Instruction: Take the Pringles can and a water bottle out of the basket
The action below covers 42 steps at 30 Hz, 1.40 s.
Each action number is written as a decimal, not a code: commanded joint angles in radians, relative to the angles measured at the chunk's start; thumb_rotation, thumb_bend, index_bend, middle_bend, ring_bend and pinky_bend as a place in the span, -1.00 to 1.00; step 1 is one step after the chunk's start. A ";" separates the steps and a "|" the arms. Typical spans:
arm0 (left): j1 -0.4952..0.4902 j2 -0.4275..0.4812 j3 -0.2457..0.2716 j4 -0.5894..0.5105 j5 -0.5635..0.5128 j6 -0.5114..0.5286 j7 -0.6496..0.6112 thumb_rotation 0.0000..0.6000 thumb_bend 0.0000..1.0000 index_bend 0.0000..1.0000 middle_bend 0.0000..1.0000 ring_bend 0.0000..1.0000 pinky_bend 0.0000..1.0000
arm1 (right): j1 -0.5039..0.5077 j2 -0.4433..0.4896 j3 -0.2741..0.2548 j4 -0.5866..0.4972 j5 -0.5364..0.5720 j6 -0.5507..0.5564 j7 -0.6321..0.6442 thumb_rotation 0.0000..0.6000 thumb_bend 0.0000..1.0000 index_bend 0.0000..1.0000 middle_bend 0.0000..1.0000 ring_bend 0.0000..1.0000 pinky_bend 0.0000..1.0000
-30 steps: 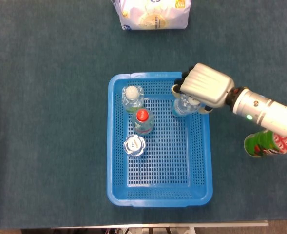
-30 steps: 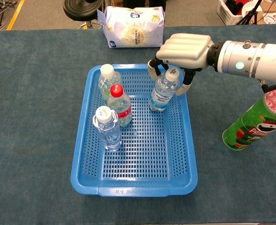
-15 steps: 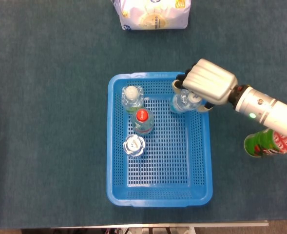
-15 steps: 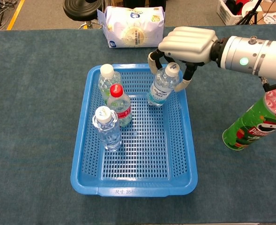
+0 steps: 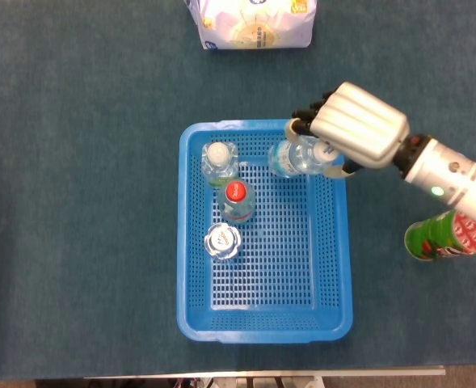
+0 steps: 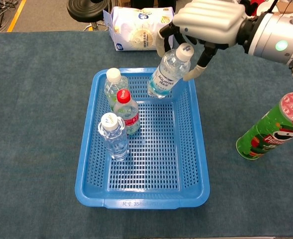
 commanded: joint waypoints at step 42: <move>-0.028 -0.026 -0.003 -0.030 -0.019 -0.029 0.067 1.00 -0.51 -0.50 -0.65 -0.80 -0.31 | -0.353 0.289 -0.123 -0.195 0.109 0.088 -0.127 1.00 -1.00 -0.56 -0.48 -0.28 0.23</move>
